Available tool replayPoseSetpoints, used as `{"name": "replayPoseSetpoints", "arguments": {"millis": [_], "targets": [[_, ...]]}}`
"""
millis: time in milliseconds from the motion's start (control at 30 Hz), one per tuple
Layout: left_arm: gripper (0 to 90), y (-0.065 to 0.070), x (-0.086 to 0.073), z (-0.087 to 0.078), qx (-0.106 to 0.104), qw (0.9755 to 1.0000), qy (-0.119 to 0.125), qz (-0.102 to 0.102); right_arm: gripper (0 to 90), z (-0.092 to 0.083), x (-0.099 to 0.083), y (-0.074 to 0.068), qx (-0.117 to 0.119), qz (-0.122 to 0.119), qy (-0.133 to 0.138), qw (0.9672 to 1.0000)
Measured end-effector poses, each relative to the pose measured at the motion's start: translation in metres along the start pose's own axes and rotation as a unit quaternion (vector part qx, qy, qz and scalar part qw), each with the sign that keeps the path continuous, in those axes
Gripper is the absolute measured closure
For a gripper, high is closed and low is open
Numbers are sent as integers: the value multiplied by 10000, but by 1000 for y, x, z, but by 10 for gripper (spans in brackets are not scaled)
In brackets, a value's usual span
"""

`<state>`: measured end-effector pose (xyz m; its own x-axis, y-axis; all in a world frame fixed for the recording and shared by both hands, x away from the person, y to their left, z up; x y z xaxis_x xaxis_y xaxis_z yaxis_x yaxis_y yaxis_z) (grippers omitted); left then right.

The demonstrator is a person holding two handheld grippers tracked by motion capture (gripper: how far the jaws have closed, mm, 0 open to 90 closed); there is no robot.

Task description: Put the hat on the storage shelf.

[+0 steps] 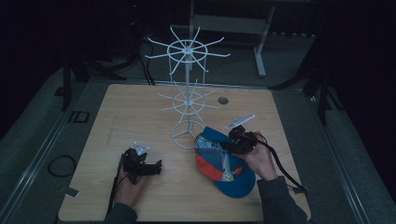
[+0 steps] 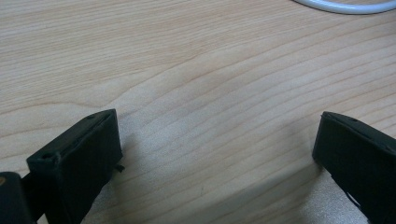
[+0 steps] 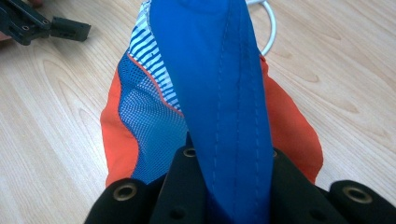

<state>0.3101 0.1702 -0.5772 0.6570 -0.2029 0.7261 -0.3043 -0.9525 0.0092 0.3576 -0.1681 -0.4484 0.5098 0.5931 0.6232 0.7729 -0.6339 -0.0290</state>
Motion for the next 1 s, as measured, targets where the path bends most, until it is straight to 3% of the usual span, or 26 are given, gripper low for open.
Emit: {"name": "replayPoseSetpoints", "arguments": {"millis": [1000], "targets": [[14,0,0,0,-3,10000,-7,-4,881,-29,0,7,-203,86,530,9984]]}}
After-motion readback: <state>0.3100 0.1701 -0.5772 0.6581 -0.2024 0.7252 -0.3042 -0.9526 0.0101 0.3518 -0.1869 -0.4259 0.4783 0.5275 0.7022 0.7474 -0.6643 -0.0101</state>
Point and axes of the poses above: each handheld gripper's, and its own axes: z roughly forward along the jaws, x roughly out of its top, y roughly to its right, the point moved 1 cm from there along z, roughly forward along the jaws, and after that the axes turned 3 degrees about y, right-handed, at the moved point
